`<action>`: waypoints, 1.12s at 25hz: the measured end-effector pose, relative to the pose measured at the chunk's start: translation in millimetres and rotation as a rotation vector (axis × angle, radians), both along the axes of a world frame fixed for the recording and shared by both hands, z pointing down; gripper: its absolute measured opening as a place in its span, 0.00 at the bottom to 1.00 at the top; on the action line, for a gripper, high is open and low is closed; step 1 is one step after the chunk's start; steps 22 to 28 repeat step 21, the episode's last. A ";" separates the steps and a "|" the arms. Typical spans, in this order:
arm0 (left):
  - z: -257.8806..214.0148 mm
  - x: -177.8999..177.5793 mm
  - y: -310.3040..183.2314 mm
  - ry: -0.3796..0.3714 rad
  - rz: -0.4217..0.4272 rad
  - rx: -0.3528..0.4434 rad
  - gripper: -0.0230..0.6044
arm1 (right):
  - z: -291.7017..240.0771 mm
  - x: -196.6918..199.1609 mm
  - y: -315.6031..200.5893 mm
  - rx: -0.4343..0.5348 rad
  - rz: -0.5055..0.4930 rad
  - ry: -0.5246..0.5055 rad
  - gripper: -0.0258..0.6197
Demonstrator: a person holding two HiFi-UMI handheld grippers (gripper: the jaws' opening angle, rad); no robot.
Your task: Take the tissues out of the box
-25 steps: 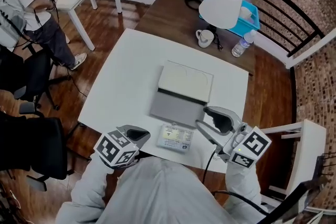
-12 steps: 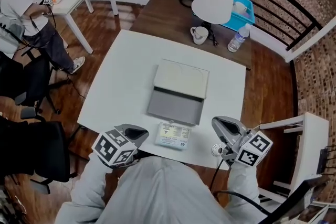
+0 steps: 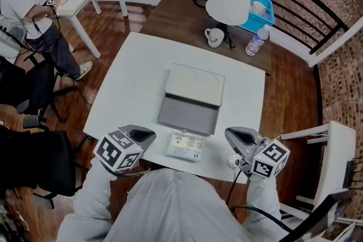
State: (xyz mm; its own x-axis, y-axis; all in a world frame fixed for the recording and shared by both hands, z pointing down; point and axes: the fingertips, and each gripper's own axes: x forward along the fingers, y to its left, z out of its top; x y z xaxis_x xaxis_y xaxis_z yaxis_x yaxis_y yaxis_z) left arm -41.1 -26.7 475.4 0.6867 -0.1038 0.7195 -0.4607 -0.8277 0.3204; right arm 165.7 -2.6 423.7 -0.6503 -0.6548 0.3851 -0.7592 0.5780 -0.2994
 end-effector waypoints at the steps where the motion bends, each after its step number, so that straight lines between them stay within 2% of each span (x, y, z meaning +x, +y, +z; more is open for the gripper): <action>1: -0.6 0.1 -1.6 -0.002 0.000 -0.001 0.06 | 0.2 0.2 -0.5 -0.001 -0.001 -0.001 0.04; 28: -1.3 5.7 -10.2 -0.014 0.013 -0.006 0.06 | 15.1 7.9 0.4 -0.033 0.002 0.025 0.04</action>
